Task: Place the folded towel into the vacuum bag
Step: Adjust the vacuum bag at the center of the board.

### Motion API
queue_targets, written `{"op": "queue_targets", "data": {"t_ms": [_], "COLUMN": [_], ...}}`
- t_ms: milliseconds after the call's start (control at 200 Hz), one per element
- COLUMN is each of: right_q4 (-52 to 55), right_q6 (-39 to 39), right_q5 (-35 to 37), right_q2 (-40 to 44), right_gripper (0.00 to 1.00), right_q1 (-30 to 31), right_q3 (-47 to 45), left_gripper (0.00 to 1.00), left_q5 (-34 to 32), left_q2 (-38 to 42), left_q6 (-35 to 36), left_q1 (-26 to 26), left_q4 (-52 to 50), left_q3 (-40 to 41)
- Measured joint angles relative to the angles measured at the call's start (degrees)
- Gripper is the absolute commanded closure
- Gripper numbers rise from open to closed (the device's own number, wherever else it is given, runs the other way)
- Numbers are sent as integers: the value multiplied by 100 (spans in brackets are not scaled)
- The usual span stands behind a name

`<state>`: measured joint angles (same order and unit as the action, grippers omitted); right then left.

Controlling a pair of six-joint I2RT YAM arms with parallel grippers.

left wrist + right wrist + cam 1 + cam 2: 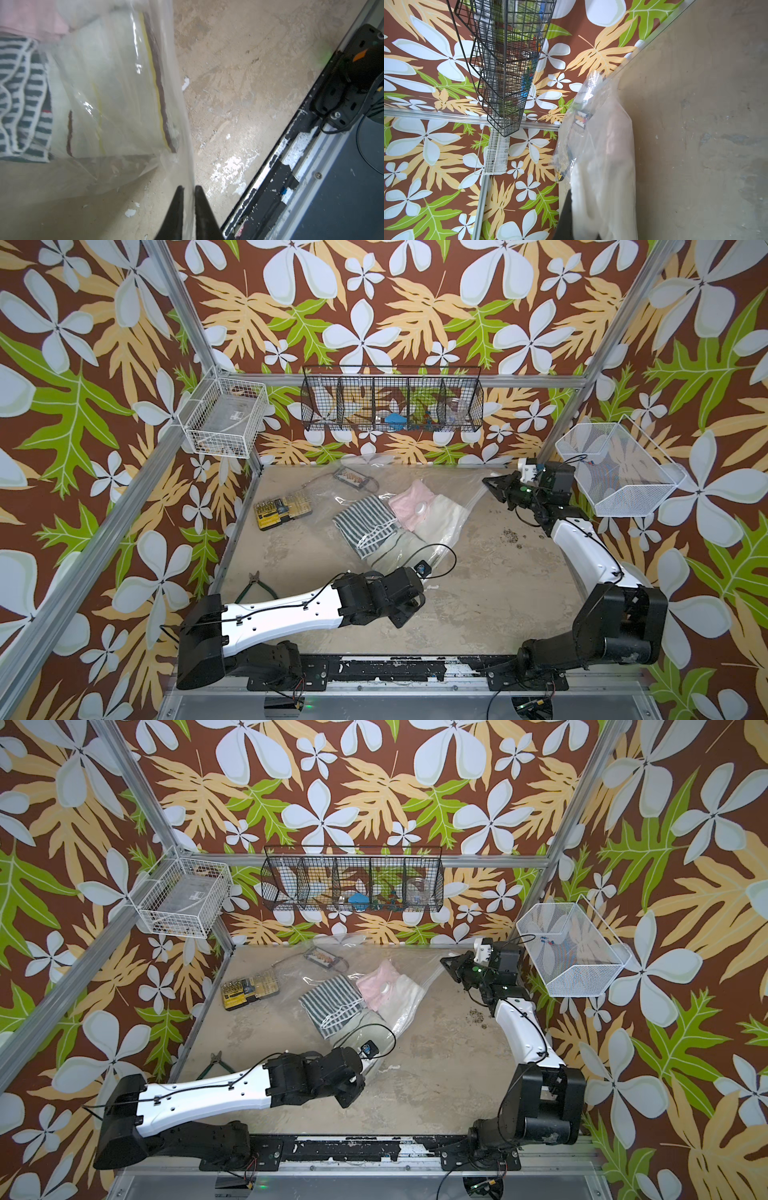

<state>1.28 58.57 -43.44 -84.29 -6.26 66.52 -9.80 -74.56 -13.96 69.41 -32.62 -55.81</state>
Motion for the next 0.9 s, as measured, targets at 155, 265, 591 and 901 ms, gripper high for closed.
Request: {"op": "queue_targets", "data": {"t_ms": [155, 265, 591, 901], "right_q4": [-9, -2, -52, 0], "right_q6": [98, 103, 122, 48], "right_q5": [44, 96, 168, 186], "right_q2": [-4, -4, -15, -28], "right_gripper": [100, 100, 100, 100], "right_q1": [28, 31, 50, 50], "right_q3": [0, 17, 55, 46], "left_gripper": [57, 47, 31, 26], "left_q5": [153, 367, 520, -131], "left_q2": [-4, -44, -522, -1648], "left_q6": [-142, -247, -365, 52], "left_q1": [2, 2, 586, 1056], "left_q4": [127, 275, 796, 1097], "left_q3": [114, 131, -188, -743]}}
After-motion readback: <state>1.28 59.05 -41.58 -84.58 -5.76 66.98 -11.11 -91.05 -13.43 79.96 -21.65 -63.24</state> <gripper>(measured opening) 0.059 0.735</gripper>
